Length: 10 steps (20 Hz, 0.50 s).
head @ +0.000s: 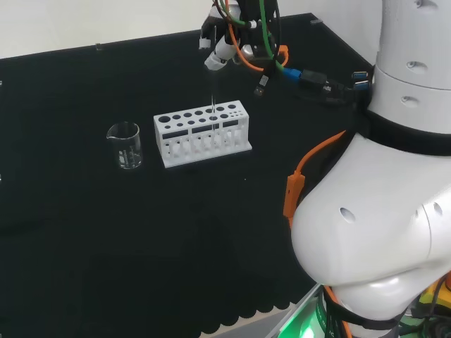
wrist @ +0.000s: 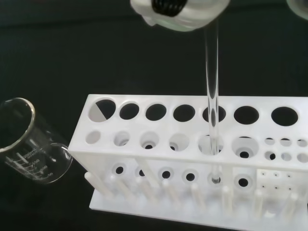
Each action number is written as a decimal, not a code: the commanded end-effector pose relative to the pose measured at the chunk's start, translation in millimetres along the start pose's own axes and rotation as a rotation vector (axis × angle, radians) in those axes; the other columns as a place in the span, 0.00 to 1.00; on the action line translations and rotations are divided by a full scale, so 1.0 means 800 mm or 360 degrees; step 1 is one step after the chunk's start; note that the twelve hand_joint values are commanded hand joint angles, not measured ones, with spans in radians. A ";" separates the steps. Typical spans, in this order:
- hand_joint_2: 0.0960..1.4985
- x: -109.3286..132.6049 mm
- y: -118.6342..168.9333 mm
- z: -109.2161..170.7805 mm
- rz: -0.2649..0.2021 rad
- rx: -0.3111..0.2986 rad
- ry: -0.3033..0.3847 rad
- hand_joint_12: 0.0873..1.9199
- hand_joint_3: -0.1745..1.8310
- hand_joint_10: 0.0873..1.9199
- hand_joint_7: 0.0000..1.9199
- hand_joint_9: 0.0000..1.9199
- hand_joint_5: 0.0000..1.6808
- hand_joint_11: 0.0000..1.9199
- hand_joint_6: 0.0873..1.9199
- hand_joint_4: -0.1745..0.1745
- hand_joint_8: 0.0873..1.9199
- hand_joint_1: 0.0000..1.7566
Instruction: Put the glass rod back on the white test tube rack.
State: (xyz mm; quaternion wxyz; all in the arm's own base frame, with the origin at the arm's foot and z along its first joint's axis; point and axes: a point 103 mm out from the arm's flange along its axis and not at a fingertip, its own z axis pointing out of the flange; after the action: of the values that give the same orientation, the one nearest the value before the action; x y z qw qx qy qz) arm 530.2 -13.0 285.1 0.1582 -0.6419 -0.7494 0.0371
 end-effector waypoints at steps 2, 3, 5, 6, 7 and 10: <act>0.59 0.000 -0.006 -0.008 0.0012 -0.0008 -0.0004 0.23 0.00 0.06 0.88 1.00 0.33 1.00 0.43 0.00 0.19 0.72; 0.59 -0.001 -0.007 -0.011 0.0017 -0.0014 0.0000 0.22 0.00 0.06 0.88 1.00 0.34 1.00 0.43 0.00 0.19 0.72; 0.59 -0.004 -0.010 -0.018 0.0027 -0.0027 0.0004 0.22 0.00 0.06 0.88 1.00 0.35 1.00 0.43 0.00 0.19 0.72; 0.59 -0.005 -0.012 -0.021 0.0031 -0.0034 0.0006 0.22 0.00 0.06 0.88 1.00 0.36 1.00 0.43 0.00 0.19 0.72; 0.59 -0.007 -0.014 -0.025 0.0035 -0.0041 0.0010 0.22 0.00 0.06 0.88 1.00 0.37 1.00 0.42 0.00 0.19 0.72; 0.59 -0.011 -0.020 -0.034 0.0052 -0.0054 0.0015 0.22 0.00 0.06 0.89 1.00 0.40 1.00 0.40 0.00 0.18 0.72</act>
State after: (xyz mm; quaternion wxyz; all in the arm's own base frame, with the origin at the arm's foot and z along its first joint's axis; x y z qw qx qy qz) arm 526.7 -21.4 305.4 0.1507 -0.6510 -0.7435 0.0286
